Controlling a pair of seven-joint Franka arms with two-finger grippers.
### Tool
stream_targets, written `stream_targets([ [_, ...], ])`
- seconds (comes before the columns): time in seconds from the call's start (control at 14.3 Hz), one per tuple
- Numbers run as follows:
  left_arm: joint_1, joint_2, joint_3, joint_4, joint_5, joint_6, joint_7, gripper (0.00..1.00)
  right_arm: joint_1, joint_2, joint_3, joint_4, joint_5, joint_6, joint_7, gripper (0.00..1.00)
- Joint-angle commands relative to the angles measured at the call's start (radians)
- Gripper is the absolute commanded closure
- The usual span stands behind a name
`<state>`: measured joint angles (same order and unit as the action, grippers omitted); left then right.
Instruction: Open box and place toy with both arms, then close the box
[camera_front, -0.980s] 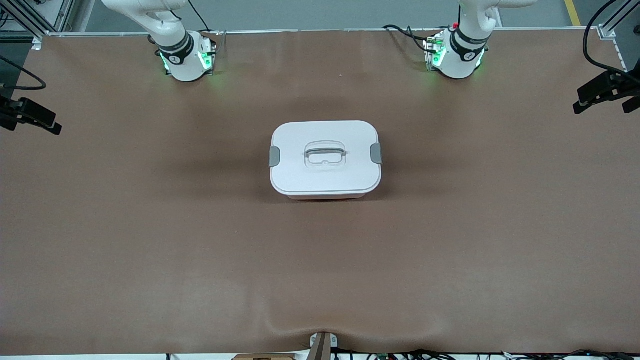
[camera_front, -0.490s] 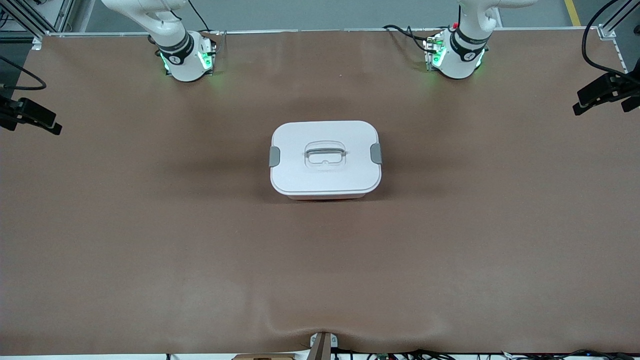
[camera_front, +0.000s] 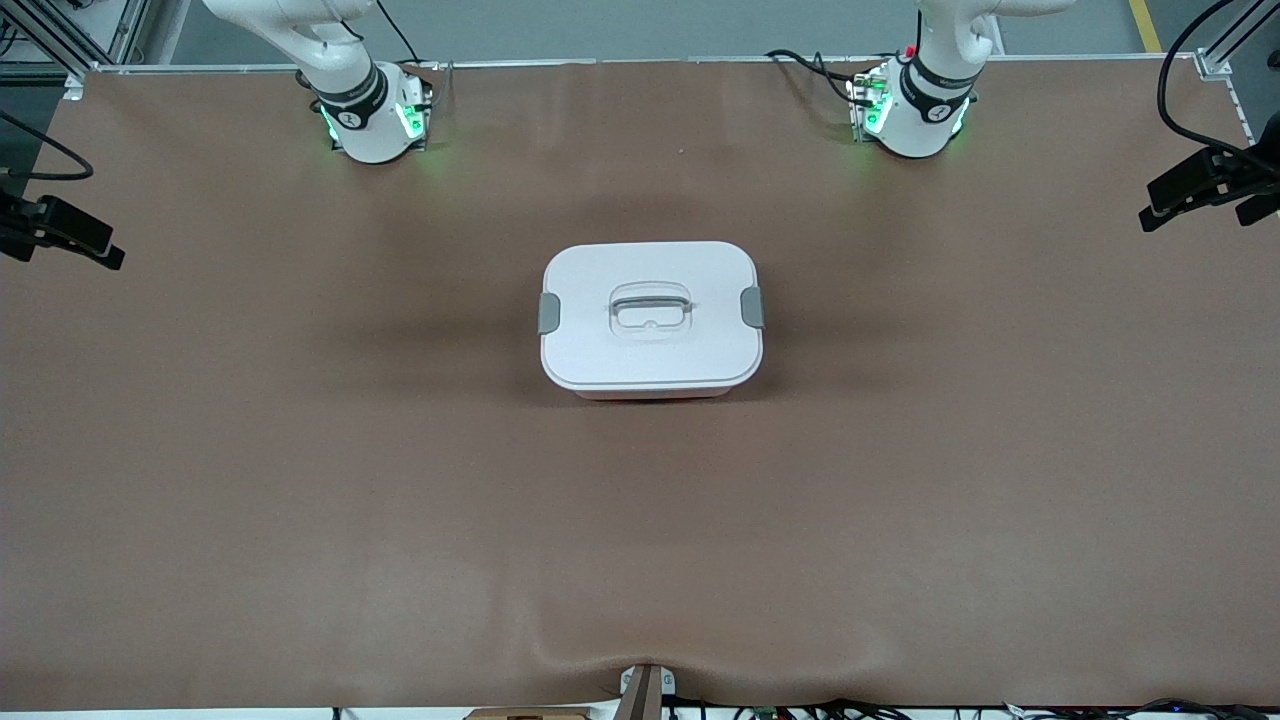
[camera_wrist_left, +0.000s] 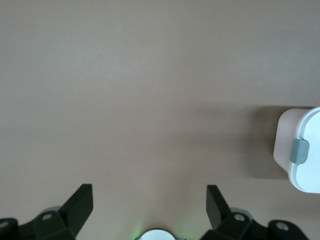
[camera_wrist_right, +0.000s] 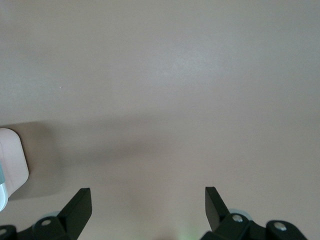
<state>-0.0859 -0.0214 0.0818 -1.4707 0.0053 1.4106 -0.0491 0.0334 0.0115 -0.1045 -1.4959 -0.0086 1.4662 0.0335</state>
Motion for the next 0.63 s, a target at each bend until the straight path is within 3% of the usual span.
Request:
stream_targets([
  [0.0, 0.006, -0.005, 0.004, -0.003, -0.008, 0.007, -0.014, 0.00, 0.005, 0.012, 0.003, 0.017, -0.014, -0.012, 0.017, 0.00],
  [0.56, -0.003, -0.005, 0.001, -0.002, -0.008, 0.005, -0.017, 0.00, 0.003, 0.012, 0.002, 0.016, -0.016, -0.014, 0.017, 0.00],
])
